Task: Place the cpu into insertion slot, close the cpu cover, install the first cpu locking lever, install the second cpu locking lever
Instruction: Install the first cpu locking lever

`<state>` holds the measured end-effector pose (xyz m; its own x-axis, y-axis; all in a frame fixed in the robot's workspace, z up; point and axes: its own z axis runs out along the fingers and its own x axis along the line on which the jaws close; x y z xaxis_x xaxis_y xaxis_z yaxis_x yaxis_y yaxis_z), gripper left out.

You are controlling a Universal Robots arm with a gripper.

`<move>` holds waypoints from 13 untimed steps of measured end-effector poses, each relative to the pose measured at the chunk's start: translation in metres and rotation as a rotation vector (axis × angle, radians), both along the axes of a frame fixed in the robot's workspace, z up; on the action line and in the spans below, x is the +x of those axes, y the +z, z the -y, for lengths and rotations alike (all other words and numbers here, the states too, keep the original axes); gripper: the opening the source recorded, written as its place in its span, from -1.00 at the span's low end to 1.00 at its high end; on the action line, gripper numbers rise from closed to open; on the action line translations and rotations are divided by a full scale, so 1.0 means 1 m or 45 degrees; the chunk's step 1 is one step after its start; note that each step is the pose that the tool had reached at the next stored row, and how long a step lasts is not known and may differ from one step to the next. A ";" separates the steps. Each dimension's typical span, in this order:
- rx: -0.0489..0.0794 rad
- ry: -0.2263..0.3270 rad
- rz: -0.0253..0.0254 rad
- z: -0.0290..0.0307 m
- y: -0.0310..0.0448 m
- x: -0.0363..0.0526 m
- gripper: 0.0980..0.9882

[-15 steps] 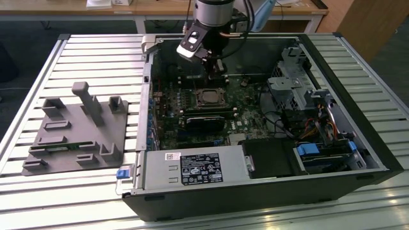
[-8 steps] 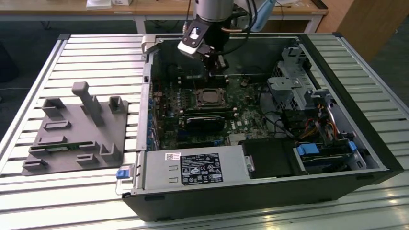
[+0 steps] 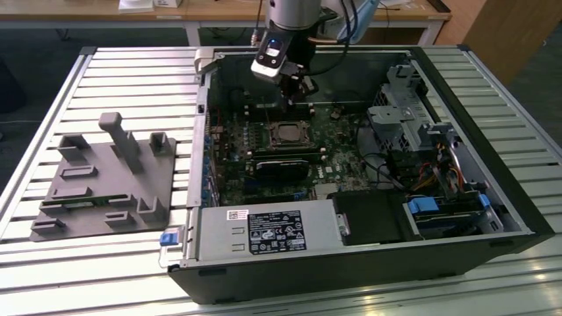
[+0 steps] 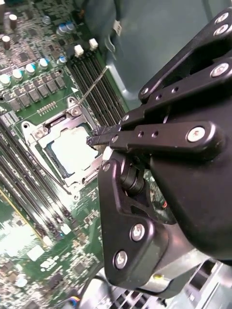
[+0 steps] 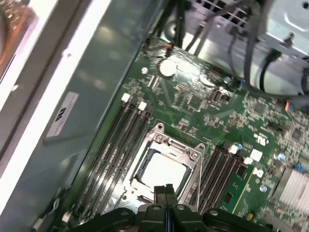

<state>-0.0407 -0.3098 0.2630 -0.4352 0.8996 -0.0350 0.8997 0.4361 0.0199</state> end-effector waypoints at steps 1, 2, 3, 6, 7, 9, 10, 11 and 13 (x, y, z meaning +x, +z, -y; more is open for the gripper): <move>0.000 0.023 0.0000 0.0000 0.0000 0.0000 -0.98; 0.000 0.046 0.0001 0.0000 0.0000 0.0000 -0.98; 0.000 0.068 0.0001 0.0000 0.0000 0.0000 -0.98; 0.000 0.138 0.0001 0.0000 0.0000 0.0000 -0.98; 0.000 0.162 0.0001 0.0000 0.0000 0.0000 -0.98; 0.000 0.208 0.0000 0.0000 -0.0001 0.0000 -0.98; 0.000 0.229 0.0001 0.0000 -0.0001 0.0000 -0.98; 0.000 0.251 0.0001 0.0000 -0.0001 0.0000 -0.98; 0.000 0.297 0.0001 0.0000 -0.0003 0.0000 -0.98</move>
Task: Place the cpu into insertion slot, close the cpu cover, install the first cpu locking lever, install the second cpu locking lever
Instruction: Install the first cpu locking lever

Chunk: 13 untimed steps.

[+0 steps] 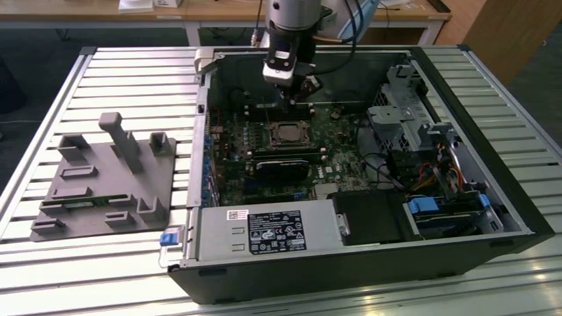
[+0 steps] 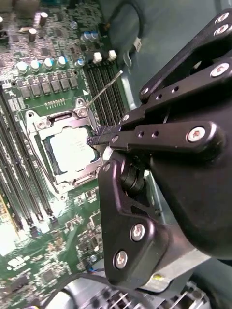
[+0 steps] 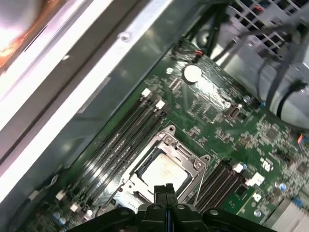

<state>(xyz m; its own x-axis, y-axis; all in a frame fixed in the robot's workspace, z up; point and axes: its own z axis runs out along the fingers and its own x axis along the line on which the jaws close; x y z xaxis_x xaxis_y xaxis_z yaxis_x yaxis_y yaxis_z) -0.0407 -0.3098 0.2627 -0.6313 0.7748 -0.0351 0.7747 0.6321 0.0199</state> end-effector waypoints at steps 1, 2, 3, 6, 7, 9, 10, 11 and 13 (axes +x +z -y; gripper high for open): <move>0.000 0.025 0.0000 0.0000 -0.0001 0.0000 -0.98; 0.000 0.048 0.0000 0.0000 -0.0002 0.0000 -0.98; 0.000 0.071 0.0000 0.0000 -0.0003 0.0000 -0.98; 0.000 0.140 -0.0001 0.0000 -0.0005 0.0000 -0.98; 0.000 0.162 -0.0001 0.0000 -0.0005 0.0000 -0.98; 0.000 0.210 0.0000 0.0000 -0.0007 0.0000 -0.98; 0.000 0.233 -0.0001 0.0000 -0.0007 0.0000 -0.98; 0.000 0.256 0.0000 0.0000 -0.0007 0.0000 -0.98; 0.000 0.302 -0.0001 0.0000 -0.0008 0.0000 -0.98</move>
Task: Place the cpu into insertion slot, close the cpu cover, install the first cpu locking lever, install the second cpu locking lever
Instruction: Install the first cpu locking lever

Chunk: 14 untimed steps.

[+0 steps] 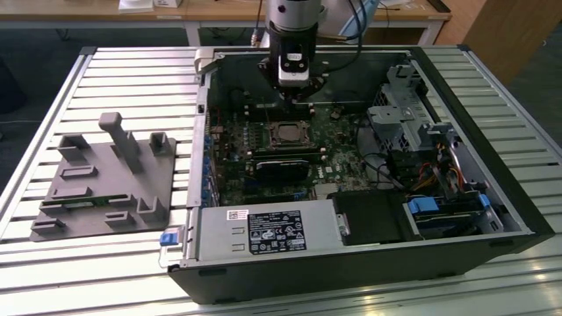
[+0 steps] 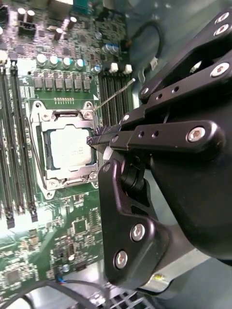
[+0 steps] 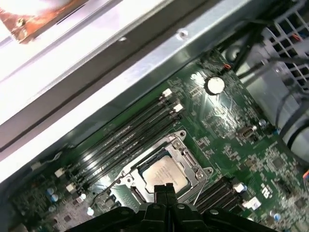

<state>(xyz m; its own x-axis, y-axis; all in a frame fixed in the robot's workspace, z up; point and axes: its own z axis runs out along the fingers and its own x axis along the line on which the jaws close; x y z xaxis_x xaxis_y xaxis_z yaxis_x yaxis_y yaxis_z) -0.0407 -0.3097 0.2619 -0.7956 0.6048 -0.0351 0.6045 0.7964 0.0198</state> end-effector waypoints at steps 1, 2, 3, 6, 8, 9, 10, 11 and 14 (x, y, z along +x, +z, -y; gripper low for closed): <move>0.000 0.023 0.0001 0.0000 0.0000 0.0000 -0.98; 0.000 0.046 0.0000 0.0000 -0.0001 0.0000 -0.98; 0.000 0.071 0.0000 0.0000 -0.0002 0.0000 -0.98; 0.000 0.139 0.0000 0.0000 -0.0004 0.0000 -0.98; 0.000 0.185 0.0001 0.0000 -0.0006 0.0000 -0.98; 0.000 0.208 0.0000 0.0000 -0.0007 0.0000 -0.98; 0.000 0.232 -0.0005 0.0000 -0.0007 0.0000 -0.98; 0.000 0.251 -0.0028 0.0000 -0.0007 0.0001 -0.98; 0.002 0.295 -0.0165 0.0000 -0.0008 0.0000 -0.98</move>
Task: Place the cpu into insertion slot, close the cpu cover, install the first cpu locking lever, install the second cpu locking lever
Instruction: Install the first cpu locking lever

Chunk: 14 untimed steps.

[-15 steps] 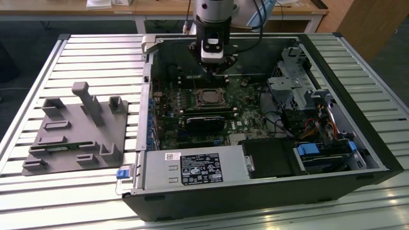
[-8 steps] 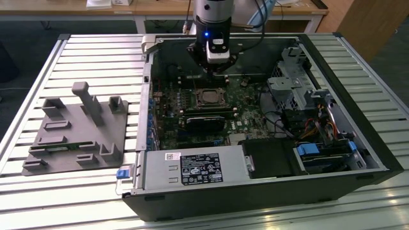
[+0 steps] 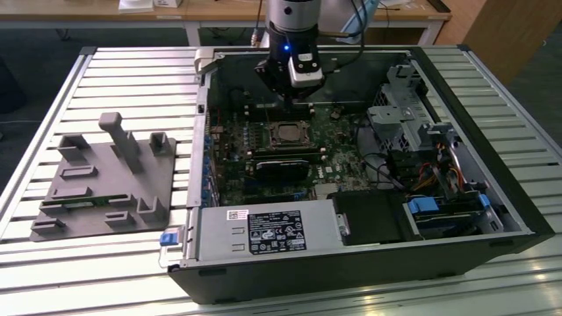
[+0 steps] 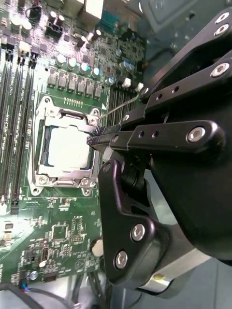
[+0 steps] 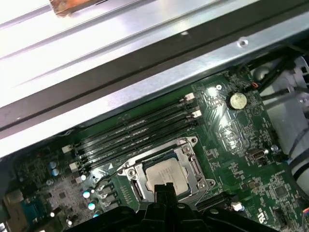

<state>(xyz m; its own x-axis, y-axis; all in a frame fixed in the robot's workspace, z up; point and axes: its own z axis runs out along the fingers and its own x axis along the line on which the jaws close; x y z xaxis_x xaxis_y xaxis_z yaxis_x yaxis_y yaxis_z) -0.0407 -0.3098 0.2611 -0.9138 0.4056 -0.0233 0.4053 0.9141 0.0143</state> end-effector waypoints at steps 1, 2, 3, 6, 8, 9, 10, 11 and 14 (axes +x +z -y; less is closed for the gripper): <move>0.000 0.015 -0.0037 0.0000 0.0000 0.0000 -0.98; 0.000 0.032 -0.0056 0.0000 0.0000 0.0000 -0.98; 0.000 0.053 -0.0062 0.0000 -0.0001 -0.0001 -0.98; 0.000 0.122 -0.0064 0.0000 -0.0006 0.0000 -0.98; 0.000 0.168 -0.0064 0.0000 -0.0009 0.0000 -0.98; 0.000 0.193 -0.0064 0.0000 -0.0010 0.0000 -0.98; 0.000 0.214 -0.0064 0.0000 -0.0010 0.0000 -0.98; 0.000 0.231 -0.0064 0.0000 -0.0011 -0.0003 -0.98; 0.000 0.266 -0.0063 0.0000 -0.0016 -0.0015 -0.98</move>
<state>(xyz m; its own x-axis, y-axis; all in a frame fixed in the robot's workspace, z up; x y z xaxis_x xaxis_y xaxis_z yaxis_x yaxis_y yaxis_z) -0.0422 -0.3097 0.2595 -0.9781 0.2074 -0.0186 0.2072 0.9782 0.0128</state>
